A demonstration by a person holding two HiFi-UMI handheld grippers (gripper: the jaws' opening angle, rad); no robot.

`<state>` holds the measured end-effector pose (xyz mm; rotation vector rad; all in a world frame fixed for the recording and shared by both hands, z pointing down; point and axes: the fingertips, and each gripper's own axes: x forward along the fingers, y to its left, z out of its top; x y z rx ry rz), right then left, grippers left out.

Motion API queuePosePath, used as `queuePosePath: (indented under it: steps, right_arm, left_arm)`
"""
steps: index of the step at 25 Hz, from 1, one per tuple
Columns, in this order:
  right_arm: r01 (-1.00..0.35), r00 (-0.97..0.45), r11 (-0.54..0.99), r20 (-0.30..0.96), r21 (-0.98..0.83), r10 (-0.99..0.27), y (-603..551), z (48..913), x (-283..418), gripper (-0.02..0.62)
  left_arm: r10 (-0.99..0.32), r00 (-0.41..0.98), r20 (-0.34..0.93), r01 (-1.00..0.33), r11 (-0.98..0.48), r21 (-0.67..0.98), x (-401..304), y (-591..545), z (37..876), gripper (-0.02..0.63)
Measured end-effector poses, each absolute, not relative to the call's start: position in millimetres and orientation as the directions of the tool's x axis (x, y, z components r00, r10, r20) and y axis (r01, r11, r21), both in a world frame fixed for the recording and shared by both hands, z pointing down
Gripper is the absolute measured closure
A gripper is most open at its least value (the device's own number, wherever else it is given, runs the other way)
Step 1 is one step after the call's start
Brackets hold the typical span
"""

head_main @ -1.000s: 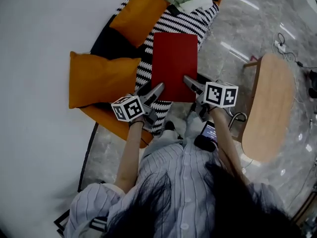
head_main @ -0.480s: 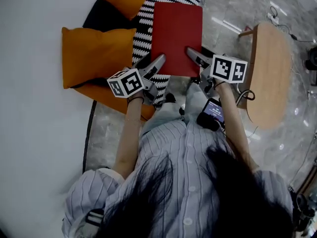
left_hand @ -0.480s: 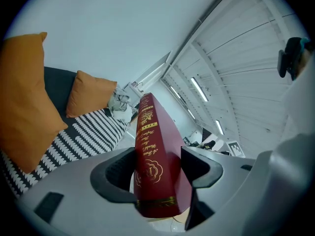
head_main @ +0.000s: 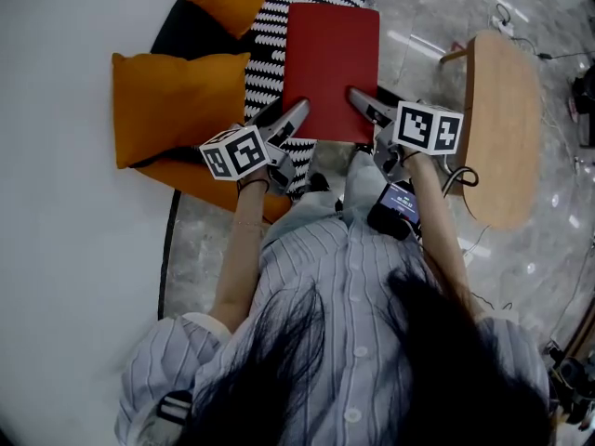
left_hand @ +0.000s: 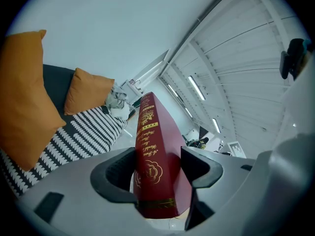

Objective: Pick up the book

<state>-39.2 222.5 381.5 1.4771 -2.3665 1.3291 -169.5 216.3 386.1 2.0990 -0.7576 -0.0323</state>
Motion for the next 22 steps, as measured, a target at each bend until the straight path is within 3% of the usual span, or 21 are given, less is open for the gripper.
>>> queuePosePath:
  steps: [22]
  right_arm:
    - [-0.754, -0.554, 0.210, 0.430, -0.623, -0.713, 252.5, 381.3, -41.3, 0.319]
  left_arm:
    - [-0.529, 0.808, 0.260, -0.527, -0.450, 0.721, -172.4, 242.9, 386.4, 0.305]
